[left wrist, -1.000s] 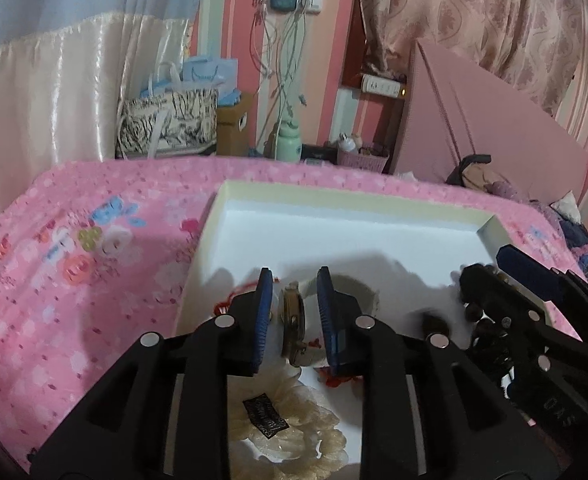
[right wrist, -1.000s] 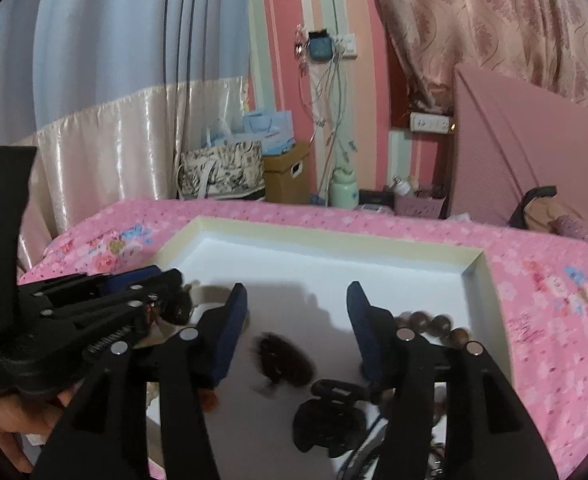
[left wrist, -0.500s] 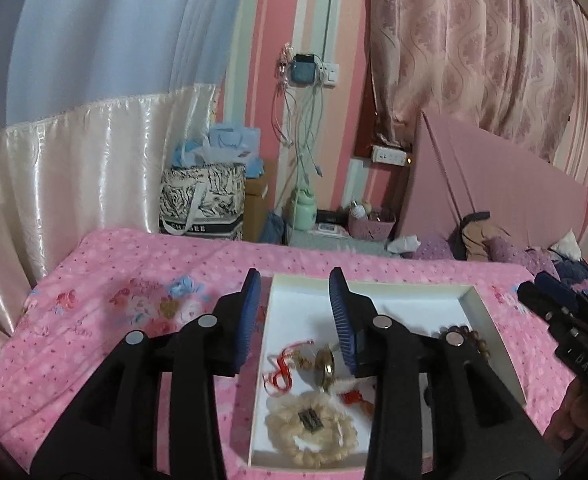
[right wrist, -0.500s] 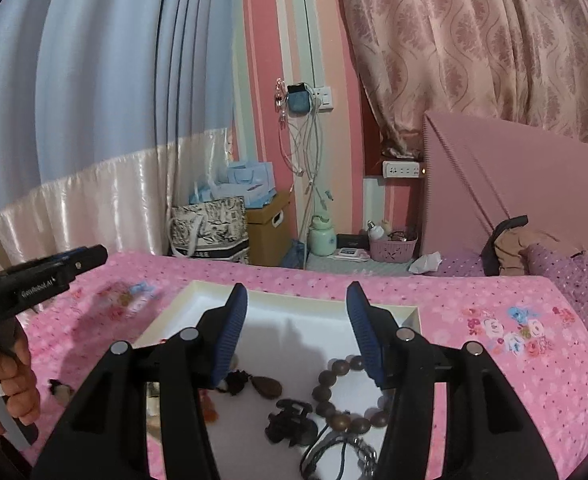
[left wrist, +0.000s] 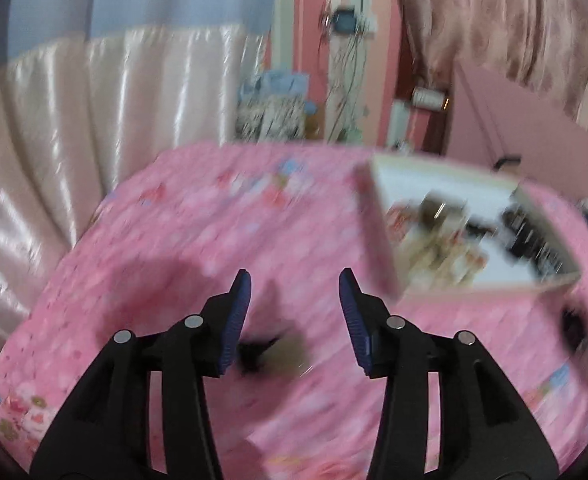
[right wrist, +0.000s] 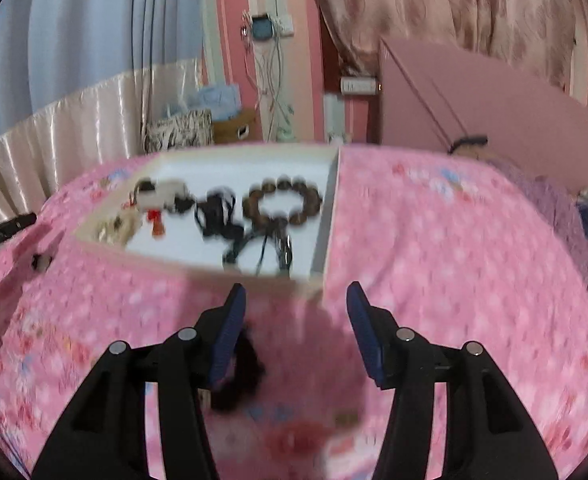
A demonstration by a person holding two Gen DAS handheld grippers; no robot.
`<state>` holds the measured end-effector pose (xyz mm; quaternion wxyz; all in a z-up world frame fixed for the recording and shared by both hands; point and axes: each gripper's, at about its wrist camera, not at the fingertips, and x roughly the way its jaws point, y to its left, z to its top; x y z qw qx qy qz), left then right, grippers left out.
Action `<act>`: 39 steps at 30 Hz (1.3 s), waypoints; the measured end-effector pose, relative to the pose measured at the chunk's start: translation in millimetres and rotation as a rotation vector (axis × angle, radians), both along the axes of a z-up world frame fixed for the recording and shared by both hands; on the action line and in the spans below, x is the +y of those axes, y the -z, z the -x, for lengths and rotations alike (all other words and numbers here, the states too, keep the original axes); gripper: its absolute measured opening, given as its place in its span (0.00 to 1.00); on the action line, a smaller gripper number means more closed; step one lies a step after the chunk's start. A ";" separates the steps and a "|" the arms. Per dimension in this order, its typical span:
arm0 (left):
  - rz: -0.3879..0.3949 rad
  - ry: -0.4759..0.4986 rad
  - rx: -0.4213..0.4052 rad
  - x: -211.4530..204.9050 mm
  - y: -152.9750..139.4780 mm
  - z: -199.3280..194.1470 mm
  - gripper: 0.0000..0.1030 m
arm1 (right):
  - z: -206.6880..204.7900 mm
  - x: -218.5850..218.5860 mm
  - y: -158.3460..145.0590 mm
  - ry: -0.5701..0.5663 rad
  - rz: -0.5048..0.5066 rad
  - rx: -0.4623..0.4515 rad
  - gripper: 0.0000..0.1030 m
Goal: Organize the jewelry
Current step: 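Grasp the white jade pendant with the left tool while the right grasps the black scrunchie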
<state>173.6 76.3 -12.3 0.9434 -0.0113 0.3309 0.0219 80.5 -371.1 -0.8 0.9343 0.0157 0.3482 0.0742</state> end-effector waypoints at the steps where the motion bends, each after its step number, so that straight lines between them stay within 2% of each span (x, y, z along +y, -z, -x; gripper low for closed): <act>1: 0.002 -0.010 0.008 6.6 5.1 4.2 0.44 | 3.2 0.1 3.4 -0.002 -0.001 0.009 0.51; 3: 0.034 -0.021 0.031 17.8 13.9 9.3 0.44 | 6.2 5.7 8.5 -0.014 0.006 0.027 0.50; 5: 0.023 -0.026 0.046 20.1 19.8 10.8 0.44 | 7.6 10.8 13.5 -0.019 0.010 0.043 0.49; 9: 0.033 -0.014 0.069 21.6 27.0 9.9 0.44 | 4.9 22.5 29.2 -0.036 0.020 0.105 0.37; 10: 0.034 -0.014 0.070 22.0 27.4 9.3 0.47 | 0.5 26.0 39.5 -0.047 0.034 0.151 0.34; 11: 0.035 -0.009 0.078 21.9 28.9 8.3 0.51 | 0.5 26.0 39.5 -0.047 0.034 0.151 0.27; 12: 0.035 -0.002 0.097 20.7 31.9 5.7 0.53 | -3.3 28.1 44.5 -0.061 0.037 0.184 0.27; 18: 0.002 0.013 0.178 12.6 43.0 -3.5 0.54 | -1.0 38.6 46.2 -0.060 0.110 0.181 0.27; 21: -0.007 0.024 0.189 9.5 44.8 -4.6 0.45 | -0.2 39.3 45.8 -0.060 0.112 0.181 0.27; 23: -0.023 0.041 0.190 4.7 45.0 -4.9 0.29 | 0.0 39.6 45.9 -0.061 0.107 0.181 0.27; 26: -0.039 0.073 0.186 -2.3 44.4 -4.5 0.13 | -0.3 38.5 45.6 -0.061 0.100 0.181 0.27; 28: -0.038 0.079 0.180 -3.6 42.8 -4.2 0.12 | -1.1 36.2 45.3 -0.061 0.096 0.182 0.27; 33: 0.043 0.103 0.175 5.3 41.0 -6.7 0.08 | -1.2 35.3 45.4 -0.061 0.089 0.183 0.27; 39: 0.023 0.111 0.183 -2.9 40.6 -20.7 0.09 | -1.5 33.1 45.4 -0.063 0.075 0.185 0.27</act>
